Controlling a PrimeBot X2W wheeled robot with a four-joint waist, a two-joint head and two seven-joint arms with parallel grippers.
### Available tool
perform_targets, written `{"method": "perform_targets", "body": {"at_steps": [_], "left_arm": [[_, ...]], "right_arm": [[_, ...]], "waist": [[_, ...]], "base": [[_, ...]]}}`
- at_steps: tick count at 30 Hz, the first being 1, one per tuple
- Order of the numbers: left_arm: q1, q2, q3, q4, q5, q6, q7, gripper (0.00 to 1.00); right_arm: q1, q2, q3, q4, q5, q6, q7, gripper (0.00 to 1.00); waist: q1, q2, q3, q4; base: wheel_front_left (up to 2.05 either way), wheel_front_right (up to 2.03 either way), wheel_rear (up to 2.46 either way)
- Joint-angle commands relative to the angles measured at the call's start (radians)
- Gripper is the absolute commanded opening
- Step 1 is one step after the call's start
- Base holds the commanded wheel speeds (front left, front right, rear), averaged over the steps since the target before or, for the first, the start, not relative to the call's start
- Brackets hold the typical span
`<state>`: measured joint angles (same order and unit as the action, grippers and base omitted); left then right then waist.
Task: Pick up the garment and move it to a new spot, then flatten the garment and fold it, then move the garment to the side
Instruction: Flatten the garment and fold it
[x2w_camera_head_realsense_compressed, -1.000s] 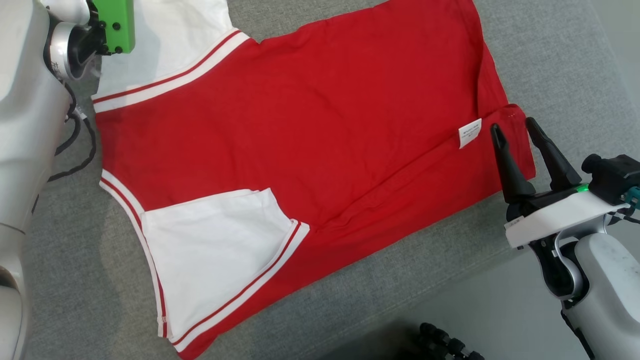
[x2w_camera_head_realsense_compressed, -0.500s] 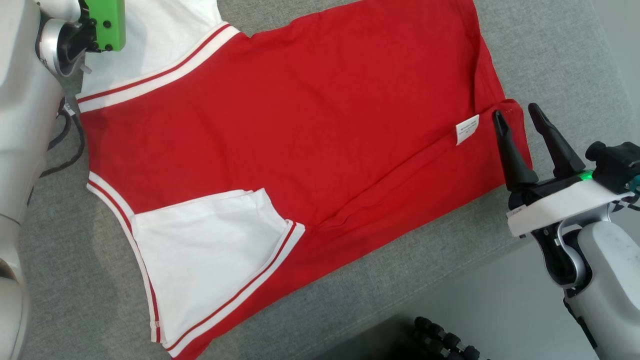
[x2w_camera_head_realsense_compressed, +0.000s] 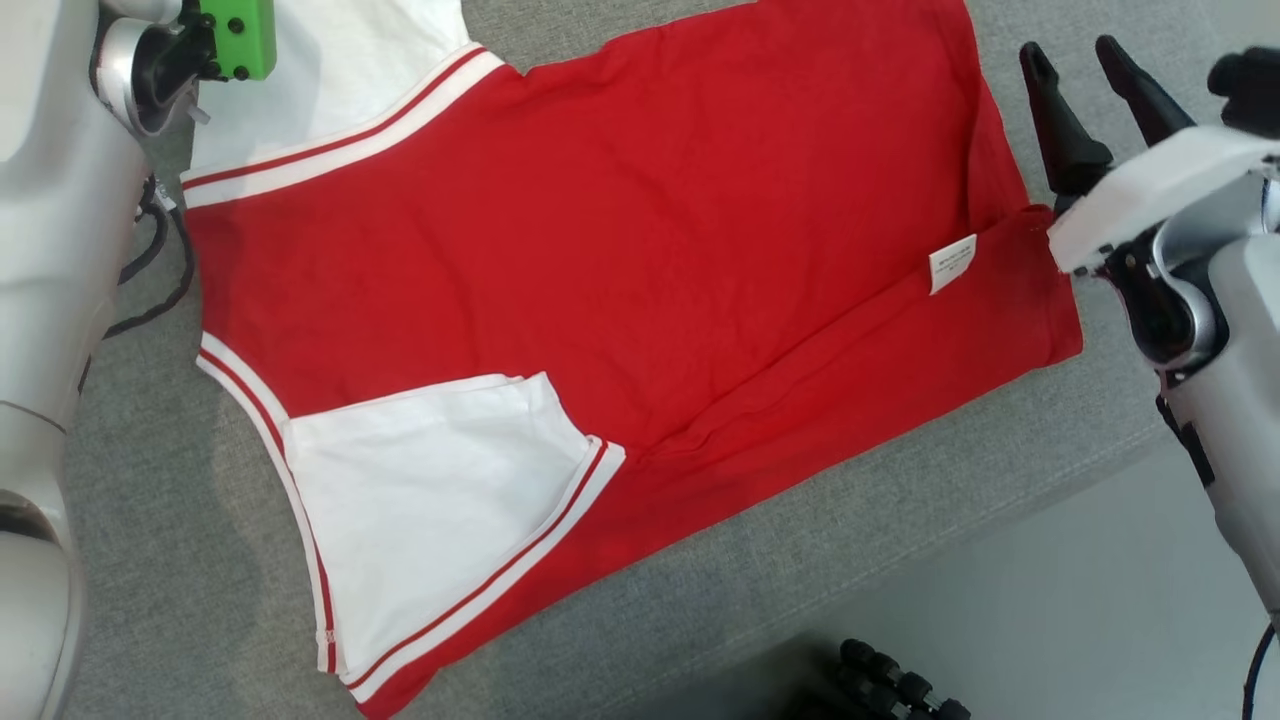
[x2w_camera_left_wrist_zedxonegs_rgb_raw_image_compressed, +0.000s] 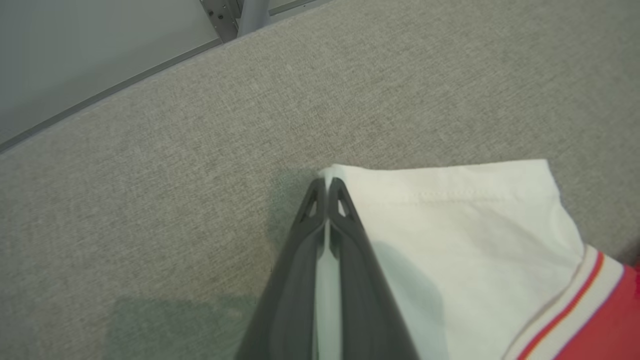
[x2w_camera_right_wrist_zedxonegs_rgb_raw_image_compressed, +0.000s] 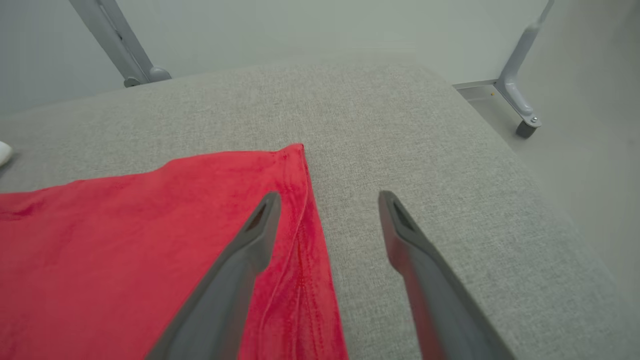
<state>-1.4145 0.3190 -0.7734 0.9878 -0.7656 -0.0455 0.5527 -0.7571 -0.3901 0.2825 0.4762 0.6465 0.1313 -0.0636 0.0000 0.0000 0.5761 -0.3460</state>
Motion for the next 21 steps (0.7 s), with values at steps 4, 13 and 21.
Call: {"method": "perform_targets", "body": {"at_steps": [4, 13, 21], "left_arm": [[-0.022, -0.006, -0.006, 0.006, -0.009, -0.018, -0.01, 0.0], [-0.046, -0.012, -0.015, -0.003, -0.012, -0.039, -0.028, 0.0], [-0.063, -0.027, -0.027, -0.02, -0.012, -0.049, -0.035, 0.0]], "right_arm": [[-0.135, 0.027, 0.025, 0.112, -0.022, -0.001, 0.122, 1.0], [-0.402, 0.093, 0.068, 0.397, -0.094, -0.001, 0.291, 1.0], [-0.518, 0.126, 0.078, 0.556, -0.107, -0.001, 0.319, 0.65]], "waist": [[0.0, 0.0, 0.002, 0.014], [0.0, 0.0, 0.022, 0.042], [0.0, 0.0, 0.038, 0.071]], "base": [[0.0, 0.0, 0.0], [0.0, 0.0, 0.0], [0.0, 0.0, 0.0]]}}
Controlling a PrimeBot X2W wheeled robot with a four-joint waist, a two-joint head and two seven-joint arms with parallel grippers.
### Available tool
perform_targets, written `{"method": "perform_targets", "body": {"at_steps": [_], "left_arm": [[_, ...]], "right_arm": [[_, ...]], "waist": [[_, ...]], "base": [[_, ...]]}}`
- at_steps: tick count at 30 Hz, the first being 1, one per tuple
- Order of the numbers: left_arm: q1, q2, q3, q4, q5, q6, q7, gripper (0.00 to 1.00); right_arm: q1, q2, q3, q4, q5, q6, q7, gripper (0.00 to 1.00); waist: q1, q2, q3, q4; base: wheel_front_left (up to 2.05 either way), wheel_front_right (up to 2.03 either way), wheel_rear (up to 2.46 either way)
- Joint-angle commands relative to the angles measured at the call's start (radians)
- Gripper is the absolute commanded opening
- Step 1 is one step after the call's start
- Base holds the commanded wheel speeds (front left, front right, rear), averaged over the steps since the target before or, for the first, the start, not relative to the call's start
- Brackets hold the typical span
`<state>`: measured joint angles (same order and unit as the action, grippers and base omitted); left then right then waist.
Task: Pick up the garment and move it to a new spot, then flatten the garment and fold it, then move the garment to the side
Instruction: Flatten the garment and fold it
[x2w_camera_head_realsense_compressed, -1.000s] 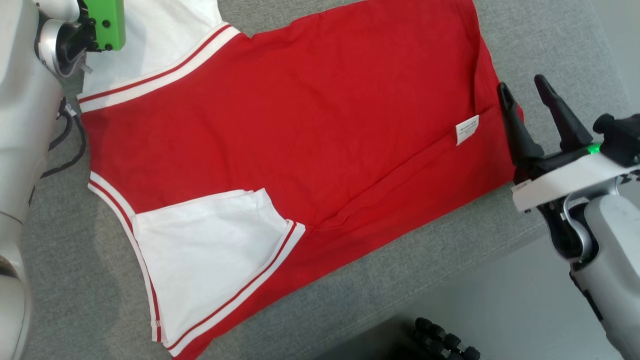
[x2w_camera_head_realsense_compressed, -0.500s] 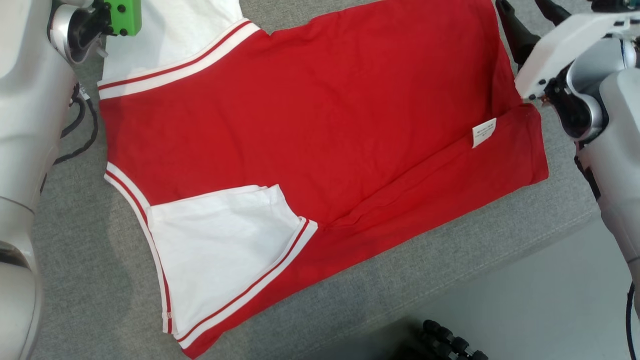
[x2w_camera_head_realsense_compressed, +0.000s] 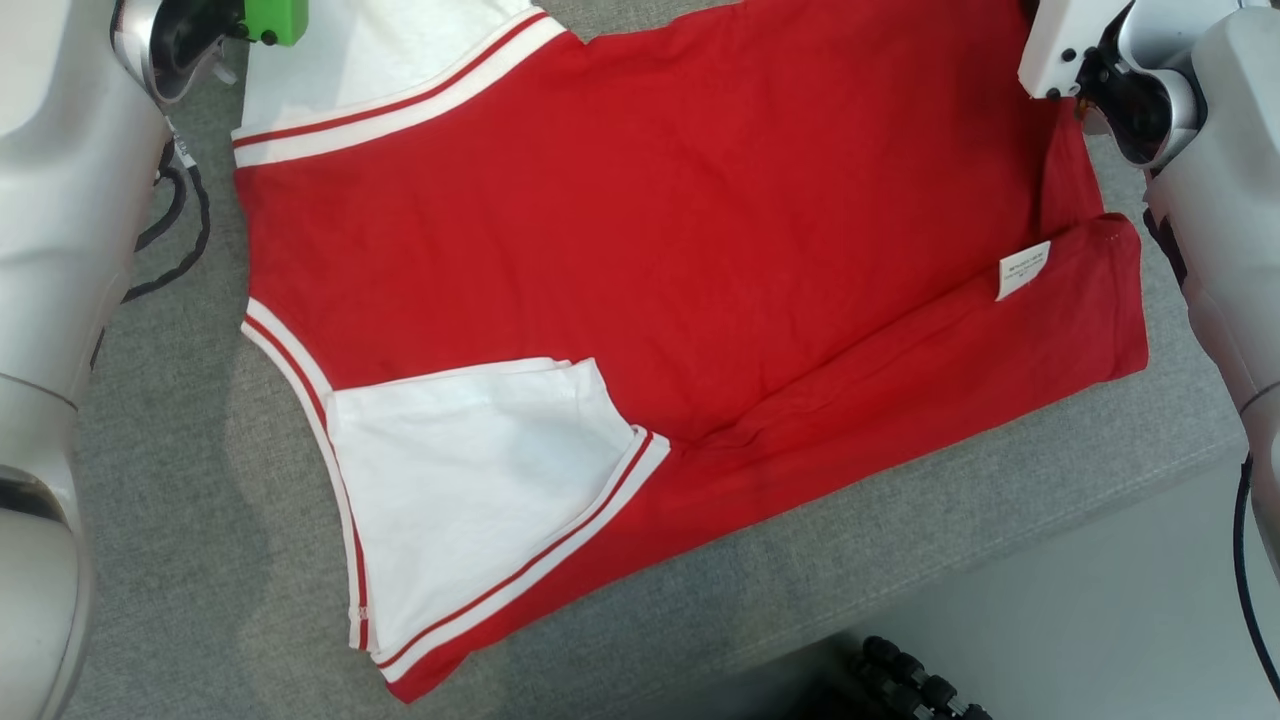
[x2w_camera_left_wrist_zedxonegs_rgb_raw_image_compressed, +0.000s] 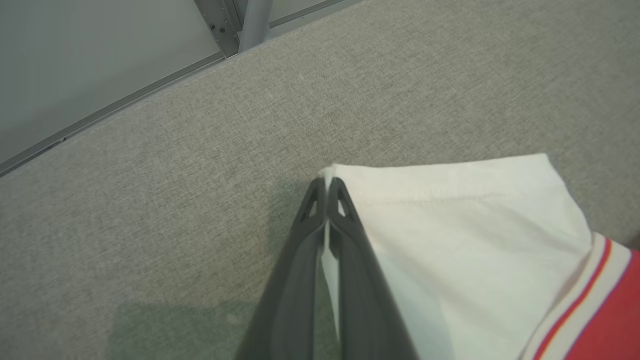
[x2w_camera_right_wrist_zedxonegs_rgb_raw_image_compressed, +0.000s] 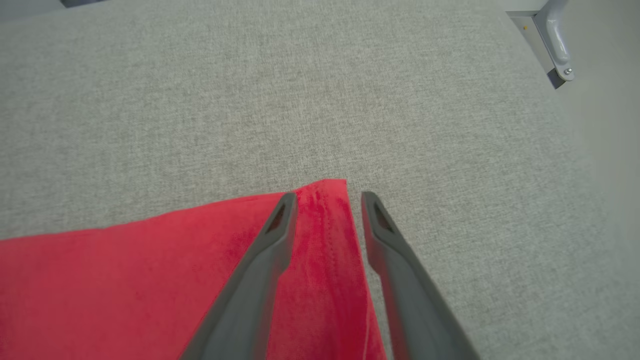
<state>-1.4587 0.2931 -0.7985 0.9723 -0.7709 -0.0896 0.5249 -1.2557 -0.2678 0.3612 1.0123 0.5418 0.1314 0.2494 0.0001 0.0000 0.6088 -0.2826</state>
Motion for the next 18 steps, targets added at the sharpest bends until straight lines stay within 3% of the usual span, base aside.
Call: {"method": "perform_targets", "body": {"at_steps": [1, 2, 4, 14, 18], "left_arm": [[-0.021, -0.003, -0.003, -0.007, -0.006, -0.006, -0.008, 0.0], [-0.021, -0.005, -0.005, -0.009, -0.006, -0.007, -0.01, 0.0], [-0.022, -0.009, -0.008, -0.011, -0.007, -0.008, -0.01, 0.0], [-0.03, -0.024, -0.024, -0.023, -0.011, -0.015, -0.007, 0.0], [-0.035, -0.026, -0.03, -0.029, -0.011, -0.019, -0.006, 0.0]], "right_arm": [[-0.03, 0.008, 0.0, 0.035, 0.0, -0.001, 0.008, 0.64], [-0.04, 0.01, 0.0, 0.05, 0.0, -0.001, 0.007, 0.54], [-0.055, 0.012, -0.005, 0.088, 0.005, -0.001, 0.018, 0.47], [-0.1, 0.002, -0.004, 0.185, 0.018, -0.001, 0.026, 0.56], [-0.112, -0.005, 0.004, 0.203, 0.022, -0.001, 0.018, 0.49]], "waist": [[-0.0001, 0.0, 0.007, 0.01], [-0.0001, 0.0, 0.008, 0.013], [-0.0001, 0.0, 0.009, 0.017], [-0.0001, 0.0, 0.02, 0.037], [-0.0001, 0.0, 0.026, 0.047]], "base": [[0.0, 0.0, 0.0], [0.0, 0.0, 0.0], [0.0, 0.0, 0.0], [0.0, 0.0, 0.0], [0.0, 0.0, 0.0]]}}
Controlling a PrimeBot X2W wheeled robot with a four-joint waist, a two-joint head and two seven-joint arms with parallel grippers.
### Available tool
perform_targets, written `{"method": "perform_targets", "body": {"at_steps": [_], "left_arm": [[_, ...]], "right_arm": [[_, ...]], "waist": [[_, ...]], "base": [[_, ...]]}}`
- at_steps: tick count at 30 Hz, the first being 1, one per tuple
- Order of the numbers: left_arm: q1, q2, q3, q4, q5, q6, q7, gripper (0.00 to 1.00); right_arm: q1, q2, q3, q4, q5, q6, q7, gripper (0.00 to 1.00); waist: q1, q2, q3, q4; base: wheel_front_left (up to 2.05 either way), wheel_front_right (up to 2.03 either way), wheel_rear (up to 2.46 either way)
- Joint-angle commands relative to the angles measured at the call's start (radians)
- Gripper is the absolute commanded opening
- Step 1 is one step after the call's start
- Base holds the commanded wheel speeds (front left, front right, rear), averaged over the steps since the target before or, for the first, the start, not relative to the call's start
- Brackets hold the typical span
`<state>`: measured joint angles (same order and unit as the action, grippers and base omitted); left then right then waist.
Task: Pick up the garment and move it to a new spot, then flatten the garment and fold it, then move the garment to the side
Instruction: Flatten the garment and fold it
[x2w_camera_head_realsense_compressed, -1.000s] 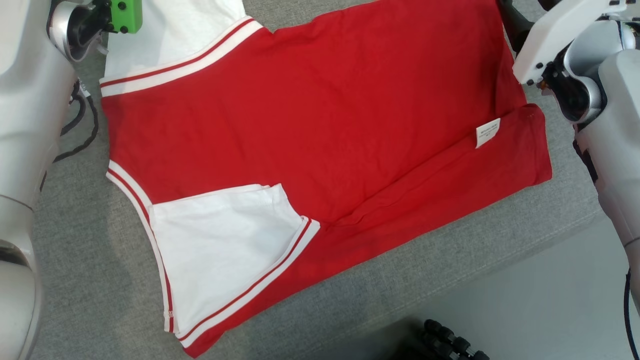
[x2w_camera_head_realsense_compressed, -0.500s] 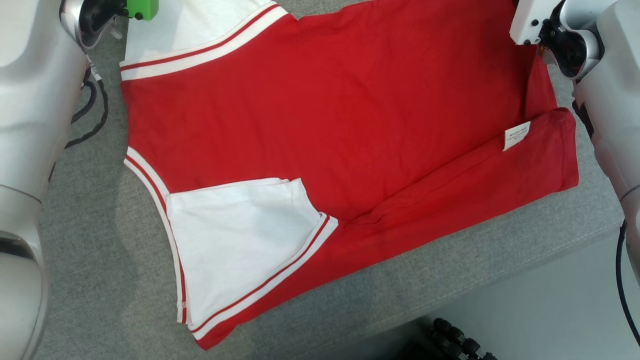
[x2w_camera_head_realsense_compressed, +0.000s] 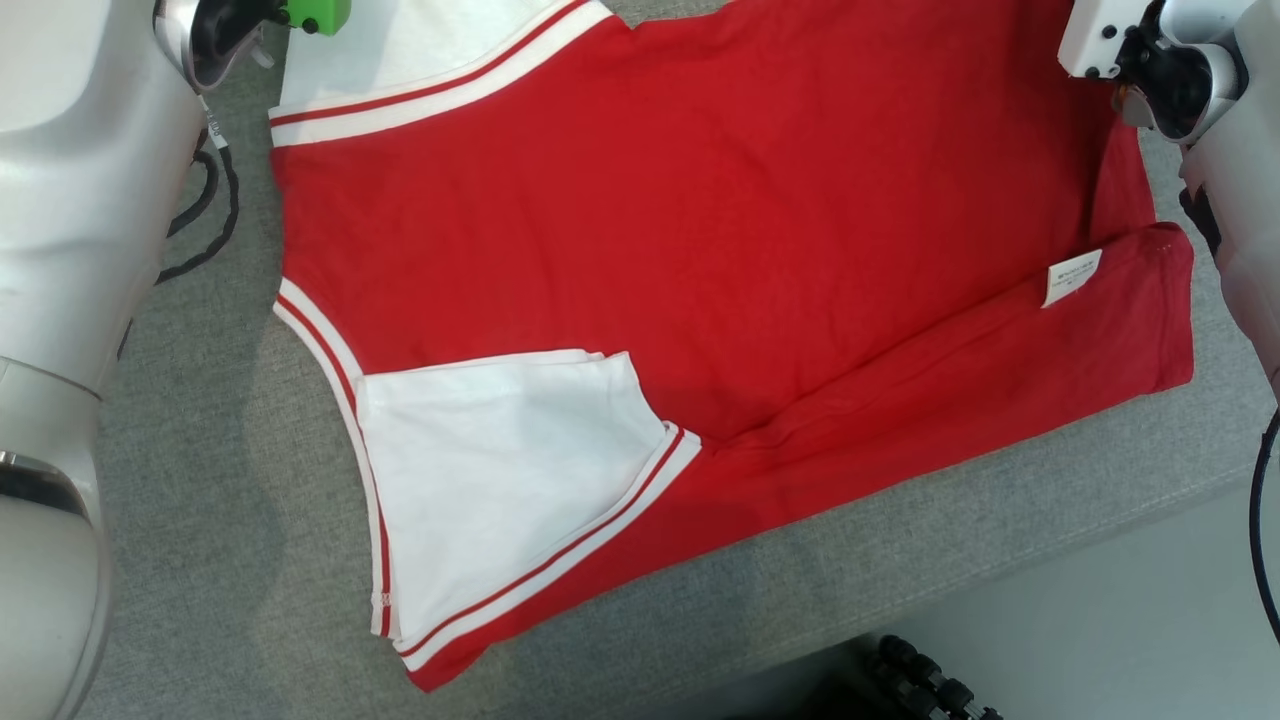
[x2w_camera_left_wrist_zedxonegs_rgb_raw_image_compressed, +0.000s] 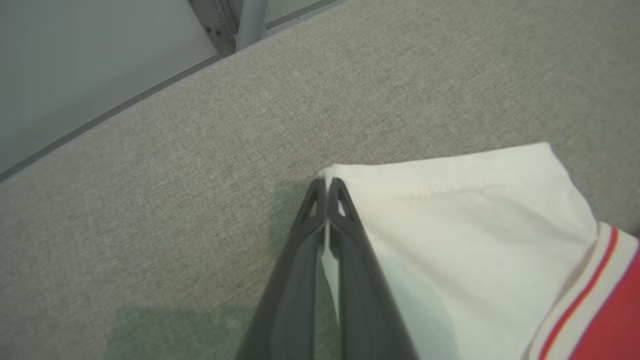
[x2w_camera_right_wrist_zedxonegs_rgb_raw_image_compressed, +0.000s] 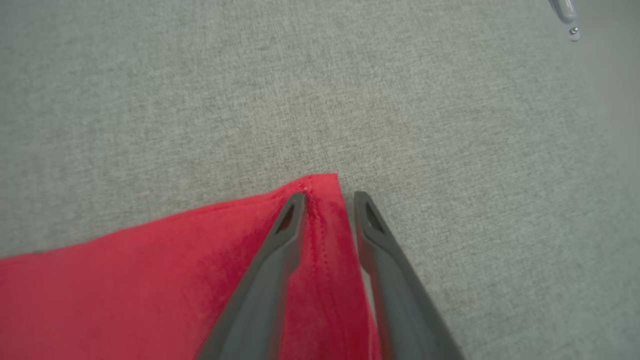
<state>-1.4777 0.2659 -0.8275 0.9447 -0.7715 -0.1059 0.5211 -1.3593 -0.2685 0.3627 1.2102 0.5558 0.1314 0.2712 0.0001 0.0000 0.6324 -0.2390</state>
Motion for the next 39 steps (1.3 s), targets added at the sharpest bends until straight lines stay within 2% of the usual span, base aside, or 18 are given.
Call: {"method": "perform_targets", "body": {"at_steps": [1, 5, 6, 7, 8, 17, 27, 34, 39], "left_arm": [[-0.017, 0.001, -0.003, -0.002, -0.01, -0.004, -0.001, 0.0], [-0.023, -0.001, -0.008, -0.006, -0.011, -0.007, 0.001, 0.0], [-0.024, -0.001, -0.009, -0.007, -0.012, -0.006, 0.001, 0.0], [-0.024, -0.001, -0.011, -0.007, -0.013, -0.006, 0.002, 0.0], [-0.024, 0.0, -0.012, -0.007, -0.013, -0.007, 0.002, 0.0], [-0.036, 0.013, -0.001, -0.019, 0.002, 0.006, -0.097, 0.0], [-0.088, 0.029, 0.043, -0.021, 0.006, 0.02, -0.283, 0.0], [-0.035, 0.049, 0.07, -0.042, -0.041, -0.004, -0.329, 0.0], [0.052, 0.068, 0.084, -0.106, -0.096, -0.017, -0.345, 0.0]], "right_arm": [[-0.012, -0.007, 0.004, 0.009, 0.008, -0.001, -0.007, 0.48], [-0.024, -0.009, 0.016, 0.021, 0.005, -0.001, -0.008, 0.45], [-0.024, -0.008, 0.018, 0.024, 0.008, -0.001, -0.006, 0.36], [-0.025, -0.007, 0.023, 0.026, 0.008, -0.001, -0.004, 0.15], [-0.026, -0.006, 0.027, 0.028, 0.008, -0.001, -0.004, 0.0], [-0.045, -0.03, 0.051, 0.005, 0.02, -0.001, -0.089, 0.0], [-0.059, -0.066, 0.034, -0.033, 0.073, -0.001, -0.25, 0.0], [-0.016, -0.061, 0.072, -0.073, 0.106, -0.001, -0.302, 0.0], [0.061, -0.091, 0.128, -0.138, 0.154, -0.001, -0.315, 0.0]], "waist": [[-0.0001, 0.0, 0.005, 0.006], [-0.0001, 0.0, 0.01, 0.015], [-0.0001, 0.0, 0.012, 0.016], [-0.0001, 0.0, 0.013, 0.017], [-0.0001, 0.0, 0.013, 0.018], [-0.0001, 0.0, -0.003, 0.023], [-0.0001, 0.0, -0.018, 0.039], [-0.0001, 0.0, -0.042, 0.041], [-0.0001, 0.0, -0.077, 0.055]], "base": [[0.0, 0.0, 0.0], [0.0, 0.0, 0.0], [0.0, 0.0, 0.0], [0.0, 0.0, 0.0], [0.0, 0.0, 0.0], [0.0, 0.0, 0.0], [0.0, 0.0, 0.0], [0.0, 0.0, 0.0], [0.0, 0.0, 0.0]]}}
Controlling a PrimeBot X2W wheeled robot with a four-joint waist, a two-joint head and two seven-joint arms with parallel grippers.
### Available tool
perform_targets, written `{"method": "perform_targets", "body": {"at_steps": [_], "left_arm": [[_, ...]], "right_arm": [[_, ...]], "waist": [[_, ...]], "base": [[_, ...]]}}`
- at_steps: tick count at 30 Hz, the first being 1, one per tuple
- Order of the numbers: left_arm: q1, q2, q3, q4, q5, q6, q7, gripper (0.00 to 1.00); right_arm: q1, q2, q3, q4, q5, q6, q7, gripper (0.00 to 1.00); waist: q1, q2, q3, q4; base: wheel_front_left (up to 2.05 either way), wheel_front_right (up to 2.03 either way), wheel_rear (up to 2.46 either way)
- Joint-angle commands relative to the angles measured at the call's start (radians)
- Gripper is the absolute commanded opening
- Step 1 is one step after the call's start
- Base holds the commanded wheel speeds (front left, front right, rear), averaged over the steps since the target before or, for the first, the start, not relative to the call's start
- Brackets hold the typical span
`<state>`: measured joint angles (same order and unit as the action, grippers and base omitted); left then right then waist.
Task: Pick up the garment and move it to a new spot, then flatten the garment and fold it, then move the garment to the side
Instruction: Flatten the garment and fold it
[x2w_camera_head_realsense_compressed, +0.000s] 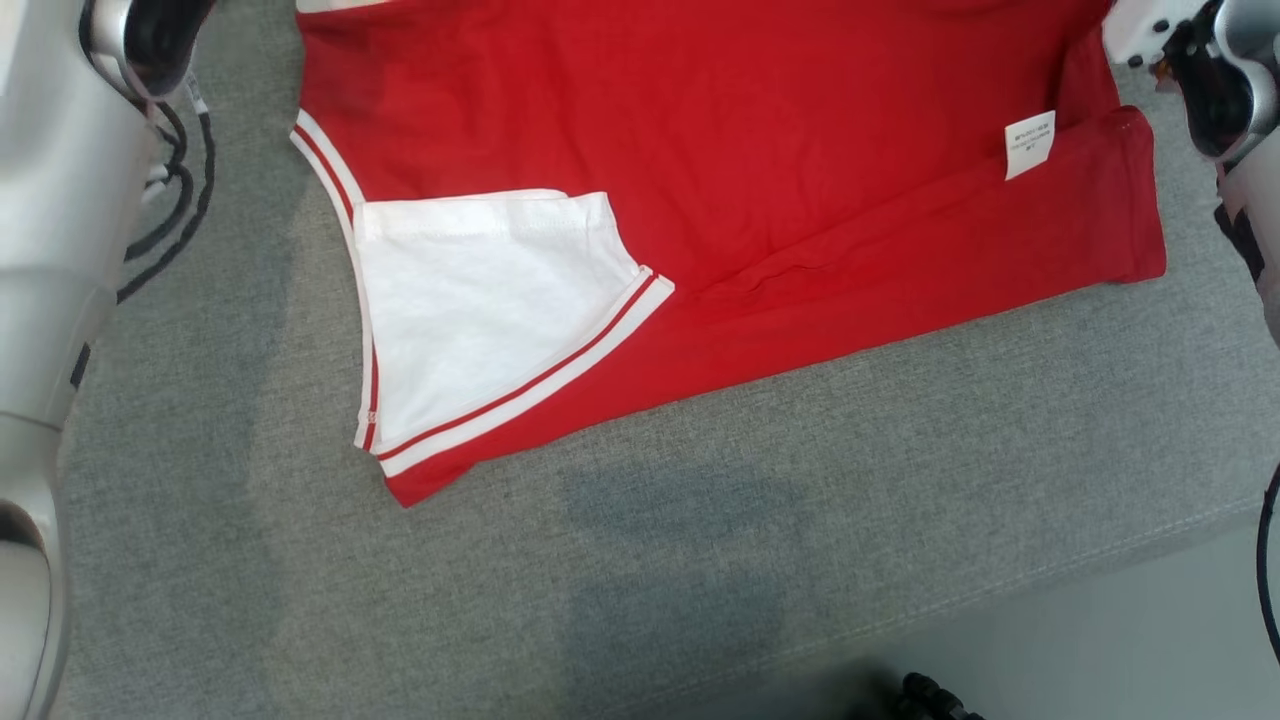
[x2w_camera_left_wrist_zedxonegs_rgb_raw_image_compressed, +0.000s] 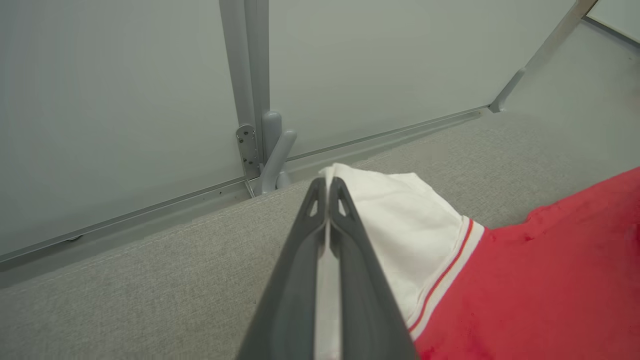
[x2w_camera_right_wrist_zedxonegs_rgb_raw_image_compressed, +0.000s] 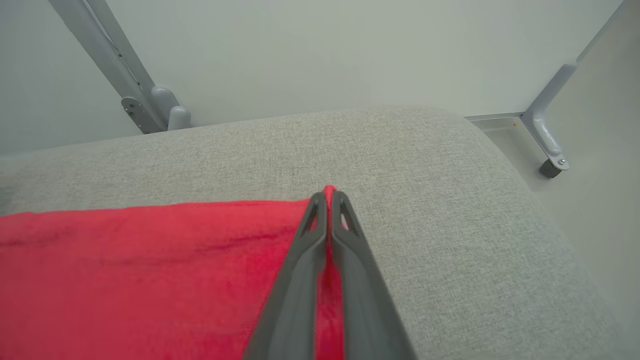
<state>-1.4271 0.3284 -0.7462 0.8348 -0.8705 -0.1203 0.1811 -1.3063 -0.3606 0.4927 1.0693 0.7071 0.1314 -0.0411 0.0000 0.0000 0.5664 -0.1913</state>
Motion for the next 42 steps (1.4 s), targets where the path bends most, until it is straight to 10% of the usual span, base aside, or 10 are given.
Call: {"method": "perform_targets", "body": {"at_steps": [1, 12, 26, 42], "left_arm": [[0.023, 0.012, 0.003, -0.016, -0.008, -0.004, -0.009, 0.0], [0.279, 0.109, 0.022, -0.321, -0.095, 0.039, 0.0, 0.0], [0.643, 0.298, 0.063, -0.863, -0.186, 0.257, 0.059, 0.0], [0.892, 0.344, 0.06, -1.101, -0.243, 0.386, 0.031, 0.0]], "right_arm": [[0.024, -0.009, 0.009, -0.01, 0.013, -0.001, -0.002, 0.0], [0.175, -0.13, 0.081, -0.145, 0.156, -0.001, -0.008, 0.0], [0.365, -0.269, 0.139, -0.314, 0.281, -0.001, -0.053, 0.0], [0.485, -0.32, 0.167, -0.356, 0.31, -0.001, -0.157, 0.0]], "waist": [[0.0, 0.0, -0.017, 0.009], [0.0, 0.0, -0.078, 0.041], [0.0, 0.0, -0.106, 0.063], [0.0, 0.0, -0.098, 0.077]], "base": [[0.0, 0.0, 0.0], [0.0, 0.0, 0.0], [0.0, 0.0, 0.0], [0.0, 0.0, 0.0]]}}
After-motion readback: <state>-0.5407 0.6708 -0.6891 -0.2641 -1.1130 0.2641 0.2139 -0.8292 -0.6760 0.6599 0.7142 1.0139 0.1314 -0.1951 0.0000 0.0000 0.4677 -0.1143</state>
